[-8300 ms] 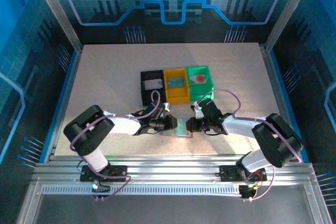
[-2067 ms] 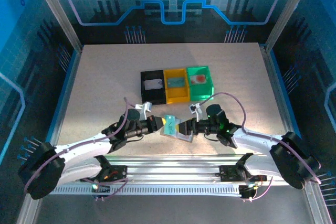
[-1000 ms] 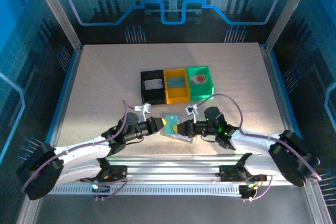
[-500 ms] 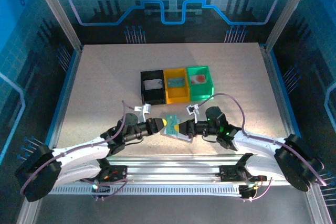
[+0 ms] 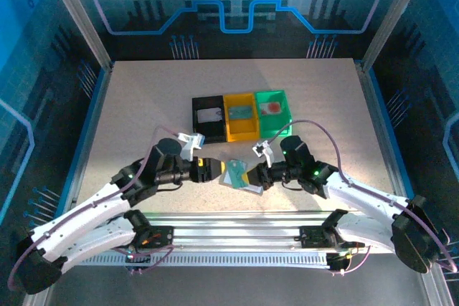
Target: Take the credit cards out of the card holder
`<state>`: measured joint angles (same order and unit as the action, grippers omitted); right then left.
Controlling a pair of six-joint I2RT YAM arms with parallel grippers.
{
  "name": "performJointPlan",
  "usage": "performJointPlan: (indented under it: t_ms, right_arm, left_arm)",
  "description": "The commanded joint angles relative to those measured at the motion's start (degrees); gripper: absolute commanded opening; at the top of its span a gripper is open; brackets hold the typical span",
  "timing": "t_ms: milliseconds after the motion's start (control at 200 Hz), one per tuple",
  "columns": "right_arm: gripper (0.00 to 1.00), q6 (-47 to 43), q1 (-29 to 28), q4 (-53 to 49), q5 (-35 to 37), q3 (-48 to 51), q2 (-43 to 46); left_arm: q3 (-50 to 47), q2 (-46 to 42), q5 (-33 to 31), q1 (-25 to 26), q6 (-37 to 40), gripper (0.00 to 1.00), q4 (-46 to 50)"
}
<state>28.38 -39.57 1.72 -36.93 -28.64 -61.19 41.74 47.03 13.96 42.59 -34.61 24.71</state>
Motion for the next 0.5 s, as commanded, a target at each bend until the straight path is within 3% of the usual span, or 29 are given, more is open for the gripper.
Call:
performJointPlan:
  t_ms: [0,125,200,495]
  right_arm:
    - [0.00,-2.51,0.23,-0.22,-7.94,-1.18,0.46]
    - [0.00,-2.88,0.01,1.12,-9.81,-0.93,0.13]
    - [0.00,-2.66,-0.53,2.57,-11.58,-0.75,-0.54]
    - [0.00,-3.11,-2.51,4.52,-13.50,-0.22,-0.86]
  left_arm:
    - [5.76,3.57,6.76,-0.27,9.74,0.70,17.21]
    - [11.46,8.51,9.06,-0.38,16.54,0.72,25.86]
    - [11.18,10.31,13.42,-1.79,17.47,0.75,24.14]
    - [15.71,20.83,19.31,-2.27,25.98,0.70,22.40]
